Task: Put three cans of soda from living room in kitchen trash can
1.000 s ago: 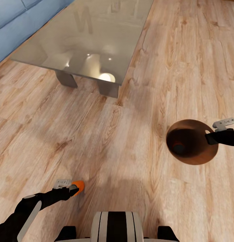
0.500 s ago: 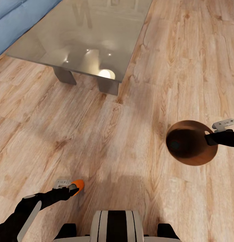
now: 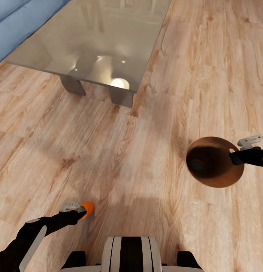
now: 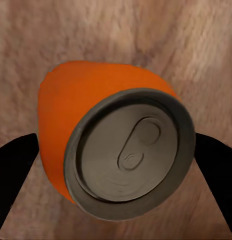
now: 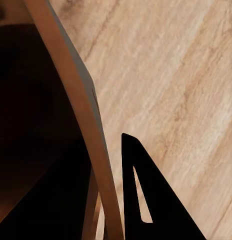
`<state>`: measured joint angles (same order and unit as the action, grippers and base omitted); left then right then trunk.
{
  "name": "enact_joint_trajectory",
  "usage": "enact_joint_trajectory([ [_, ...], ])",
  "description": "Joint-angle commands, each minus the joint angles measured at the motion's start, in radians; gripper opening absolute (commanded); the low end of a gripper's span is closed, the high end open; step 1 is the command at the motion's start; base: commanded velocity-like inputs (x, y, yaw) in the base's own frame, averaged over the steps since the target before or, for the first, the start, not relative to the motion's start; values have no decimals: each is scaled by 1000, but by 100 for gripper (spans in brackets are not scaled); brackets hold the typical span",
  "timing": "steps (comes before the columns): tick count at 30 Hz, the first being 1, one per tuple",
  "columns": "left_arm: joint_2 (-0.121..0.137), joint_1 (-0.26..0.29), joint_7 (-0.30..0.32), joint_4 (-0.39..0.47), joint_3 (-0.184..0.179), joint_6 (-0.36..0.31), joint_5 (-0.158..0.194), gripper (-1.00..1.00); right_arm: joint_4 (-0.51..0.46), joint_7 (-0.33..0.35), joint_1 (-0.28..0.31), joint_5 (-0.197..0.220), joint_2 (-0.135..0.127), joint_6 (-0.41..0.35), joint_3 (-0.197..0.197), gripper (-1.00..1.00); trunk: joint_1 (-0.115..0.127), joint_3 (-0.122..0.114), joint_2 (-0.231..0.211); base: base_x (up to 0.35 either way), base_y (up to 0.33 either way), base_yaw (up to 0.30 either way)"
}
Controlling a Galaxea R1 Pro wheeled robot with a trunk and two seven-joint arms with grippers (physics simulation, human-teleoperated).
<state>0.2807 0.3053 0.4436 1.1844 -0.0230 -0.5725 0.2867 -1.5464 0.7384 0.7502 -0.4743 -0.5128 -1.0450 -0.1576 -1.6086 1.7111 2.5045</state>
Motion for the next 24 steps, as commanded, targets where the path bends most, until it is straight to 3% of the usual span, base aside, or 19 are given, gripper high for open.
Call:
enact_joint_trajectory([
  [1,0,0,0,0,0,0,-2,-100,0,6,0,6,0,-2,4,-100,0,-4,0,0,0,0],
  [20,4,0,7,20,1,-21,0,-100,-7,11,0,8,2,-2,22,-100,12,-74,-11,0,0,0],
  [24,8,0,29,54,1,-60,3,-100,-11,13,0,6,22,-2,20,-100,28,-87,-39,0,0,0],
])
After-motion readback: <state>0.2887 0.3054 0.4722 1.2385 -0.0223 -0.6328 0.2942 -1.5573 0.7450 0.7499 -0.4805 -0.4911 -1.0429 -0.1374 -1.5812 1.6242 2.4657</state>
